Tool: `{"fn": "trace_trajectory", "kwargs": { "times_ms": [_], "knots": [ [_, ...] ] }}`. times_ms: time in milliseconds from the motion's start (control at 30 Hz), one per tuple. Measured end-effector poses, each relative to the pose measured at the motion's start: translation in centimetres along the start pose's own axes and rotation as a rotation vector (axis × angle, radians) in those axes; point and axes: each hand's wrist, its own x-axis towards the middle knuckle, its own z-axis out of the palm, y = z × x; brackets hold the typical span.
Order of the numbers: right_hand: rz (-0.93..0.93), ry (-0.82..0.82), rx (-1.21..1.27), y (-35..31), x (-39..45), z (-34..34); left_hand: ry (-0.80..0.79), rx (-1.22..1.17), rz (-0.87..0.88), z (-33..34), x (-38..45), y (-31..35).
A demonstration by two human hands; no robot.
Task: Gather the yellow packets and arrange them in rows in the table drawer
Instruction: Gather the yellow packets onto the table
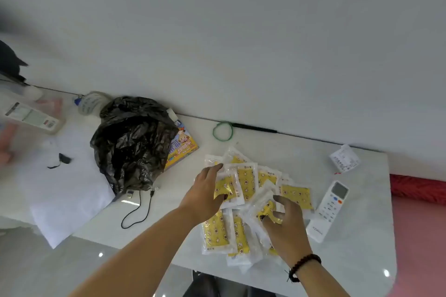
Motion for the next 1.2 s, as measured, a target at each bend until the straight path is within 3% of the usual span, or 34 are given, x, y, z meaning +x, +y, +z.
{"fn": "trace_trajectory", "kwargs": {
  "times_ms": [233,400,500,667,833,1033,1133,1200],
  "knots": [
    [-0.144,0.088,-0.293,2.4,2.1,1.3,0.014,0.36,-0.049,2.5,2.8,-1.2],
    [-0.301,0.043,-0.523,1.6,3.1,1.3,0.121,0.412,-0.131,2.2,2.6,-2.0],
    [-0.287,0.021,-0.711,1.4,4.0,1.3,0.214,0.203,-0.166,1.6,1.8,-2.1],
    [-0.15,0.021,-1.034,2.4,5.3,1.1,0.265,-0.431,-0.386,1.4,-1.1,-1.8],
    [-0.24,0.061,-0.957,3.3,5.3,0.8,0.208,-0.669,-0.604,4.4,-3.5,-2.8],
    [-0.324,0.083,-0.743,4.3,4.7,0.4,0.307,-0.44,-0.725,7.9,-5.0,-1.4],
    [-0.221,0.159,-0.744,4.7,5.4,-0.7,0.286,-0.422,-0.732,8.4,-5.0,0.0],
    [-0.107,0.112,-0.719,4.9,6.3,-1.3,0.285,-0.472,-0.739,8.4,-4.7,0.3]
  ]
}}
